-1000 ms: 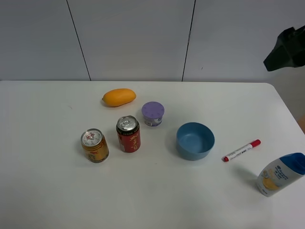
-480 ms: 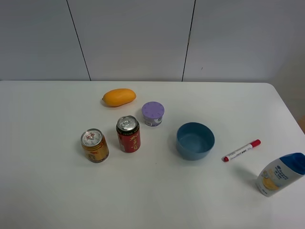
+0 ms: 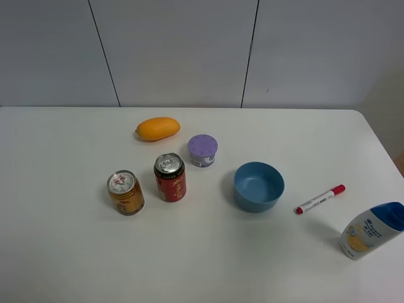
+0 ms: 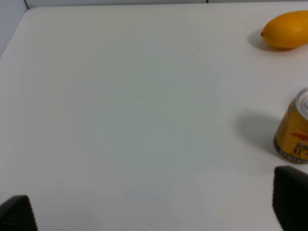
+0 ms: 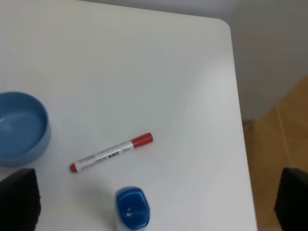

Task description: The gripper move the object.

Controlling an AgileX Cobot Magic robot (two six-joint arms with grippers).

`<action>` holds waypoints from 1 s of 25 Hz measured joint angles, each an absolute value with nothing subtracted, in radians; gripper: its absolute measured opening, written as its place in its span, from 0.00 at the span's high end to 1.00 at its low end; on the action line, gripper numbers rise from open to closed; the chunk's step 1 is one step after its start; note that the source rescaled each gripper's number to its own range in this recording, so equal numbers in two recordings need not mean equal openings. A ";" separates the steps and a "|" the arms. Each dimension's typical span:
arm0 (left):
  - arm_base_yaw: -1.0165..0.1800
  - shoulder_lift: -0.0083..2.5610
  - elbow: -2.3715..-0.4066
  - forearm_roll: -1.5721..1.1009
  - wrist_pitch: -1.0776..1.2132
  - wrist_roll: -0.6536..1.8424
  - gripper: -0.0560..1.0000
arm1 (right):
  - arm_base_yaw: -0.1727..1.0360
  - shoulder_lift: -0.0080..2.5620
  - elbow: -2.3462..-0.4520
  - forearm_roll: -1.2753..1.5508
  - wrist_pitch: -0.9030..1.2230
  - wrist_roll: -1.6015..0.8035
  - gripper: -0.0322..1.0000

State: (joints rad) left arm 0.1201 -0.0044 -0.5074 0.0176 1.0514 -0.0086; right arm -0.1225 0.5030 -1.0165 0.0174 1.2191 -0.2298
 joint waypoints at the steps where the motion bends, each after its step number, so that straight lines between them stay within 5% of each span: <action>1: 0.120 -0.004 -0.507 0.018 1.051 -0.009 0.00 | -0.123 0.473 -1.001 0.027 1.220 -0.223 0.00; 15: 0.120 -0.004 -0.507 0.018 1.051 -0.009 0.00 | -0.119 0.020 -0.652 0.106 1.117 -0.192 0.00; 25: 0.120 -0.004 -0.507 0.018 1.051 -0.009 0.00 | -0.106 -0.002 -0.515 0.126 1.074 -0.162 0.00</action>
State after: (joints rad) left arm 0.1201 -0.0044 -0.5074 0.0176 1.0514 -0.0086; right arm -0.1055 -0.0021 -0.5149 0.1255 1.0736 -0.1621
